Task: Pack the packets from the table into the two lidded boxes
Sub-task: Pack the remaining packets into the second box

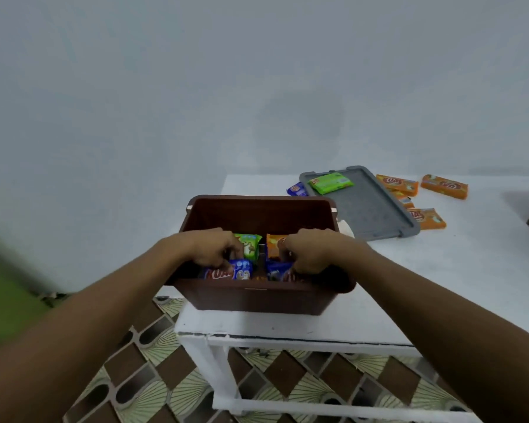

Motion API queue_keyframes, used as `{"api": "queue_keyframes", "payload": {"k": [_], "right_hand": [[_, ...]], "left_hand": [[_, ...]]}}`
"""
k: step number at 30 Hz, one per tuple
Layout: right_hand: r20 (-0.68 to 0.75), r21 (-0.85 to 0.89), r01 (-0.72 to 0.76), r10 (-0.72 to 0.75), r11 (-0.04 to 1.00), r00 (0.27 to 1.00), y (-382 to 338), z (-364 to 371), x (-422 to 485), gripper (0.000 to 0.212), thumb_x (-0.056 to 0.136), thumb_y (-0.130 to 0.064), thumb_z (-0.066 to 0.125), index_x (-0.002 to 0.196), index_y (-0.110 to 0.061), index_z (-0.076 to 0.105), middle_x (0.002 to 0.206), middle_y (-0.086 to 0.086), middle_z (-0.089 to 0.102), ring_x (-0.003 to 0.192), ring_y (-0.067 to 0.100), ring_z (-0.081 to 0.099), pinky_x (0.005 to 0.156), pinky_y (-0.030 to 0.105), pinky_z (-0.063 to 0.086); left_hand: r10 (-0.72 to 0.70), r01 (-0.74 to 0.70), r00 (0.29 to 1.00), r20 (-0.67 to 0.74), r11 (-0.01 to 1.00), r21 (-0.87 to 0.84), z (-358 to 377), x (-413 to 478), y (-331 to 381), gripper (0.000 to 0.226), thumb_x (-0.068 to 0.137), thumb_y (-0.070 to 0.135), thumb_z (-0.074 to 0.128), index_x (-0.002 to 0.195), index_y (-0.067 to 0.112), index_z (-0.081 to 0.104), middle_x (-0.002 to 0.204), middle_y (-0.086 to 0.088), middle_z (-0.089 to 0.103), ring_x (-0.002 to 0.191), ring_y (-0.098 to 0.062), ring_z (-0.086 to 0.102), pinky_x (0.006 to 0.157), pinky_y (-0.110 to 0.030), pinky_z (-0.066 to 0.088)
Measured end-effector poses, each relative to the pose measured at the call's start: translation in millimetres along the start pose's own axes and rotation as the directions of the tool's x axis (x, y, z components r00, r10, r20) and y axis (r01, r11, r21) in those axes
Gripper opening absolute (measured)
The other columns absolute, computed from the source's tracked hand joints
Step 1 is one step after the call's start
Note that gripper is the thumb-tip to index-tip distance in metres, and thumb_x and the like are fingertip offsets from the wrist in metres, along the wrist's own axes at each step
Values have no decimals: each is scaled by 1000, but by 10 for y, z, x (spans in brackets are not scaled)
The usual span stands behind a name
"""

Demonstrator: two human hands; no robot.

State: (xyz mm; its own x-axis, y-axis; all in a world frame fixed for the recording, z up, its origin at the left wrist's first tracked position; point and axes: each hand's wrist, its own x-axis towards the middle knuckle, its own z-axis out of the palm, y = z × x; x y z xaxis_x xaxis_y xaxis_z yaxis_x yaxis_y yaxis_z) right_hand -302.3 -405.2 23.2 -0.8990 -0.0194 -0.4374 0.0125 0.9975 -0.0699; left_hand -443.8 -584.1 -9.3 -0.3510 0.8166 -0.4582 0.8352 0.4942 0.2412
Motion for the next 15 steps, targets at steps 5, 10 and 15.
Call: {"api": "queue_keyframes", "payload": {"k": [5, 10, 15], "right_hand": [[-38, -186, 9, -17, 982, 999, 24, 186, 44, 32, 93, -34, 57, 122, -23, 61, 116, 5, 61, 102, 23, 58, 82, 36, 50], [-79, -107, 2, -10, 994, 997, 72, 176, 115, 27, 93, -33, 57, 118, -27, 64, 113, 3, 60, 91, 19, 57, 72, 32, 48], [-268, -149, 7, -47, 989, 962, 120, 145, 244, 31, 97, -37, 50, 126, -31, 60, 119, 0, 54, 104, 21, 53, 69, 33, 42]], "left_hand": [[2, -4, 997, 79, 1000, 29, 42, 42, -11, 37, 88, 22, 70, 124, 20, 64, 115, 1, 67, 104, -19, 61, 94, -37, 49], [38, -41, 999, 37, 996, 82, -24, 43, -34, 23, 89, 31, 67, 110, 23, 71, 107, 5, 68, 96, -11, 59, 85, -32, 52], [89, -70, 972, -217, 993, 93, -119, 96, -105, 11, 87, 29, 68, 96, 23, 65, 94, 6, 61, 85, -13, 60, 74, -35, 54]]}}
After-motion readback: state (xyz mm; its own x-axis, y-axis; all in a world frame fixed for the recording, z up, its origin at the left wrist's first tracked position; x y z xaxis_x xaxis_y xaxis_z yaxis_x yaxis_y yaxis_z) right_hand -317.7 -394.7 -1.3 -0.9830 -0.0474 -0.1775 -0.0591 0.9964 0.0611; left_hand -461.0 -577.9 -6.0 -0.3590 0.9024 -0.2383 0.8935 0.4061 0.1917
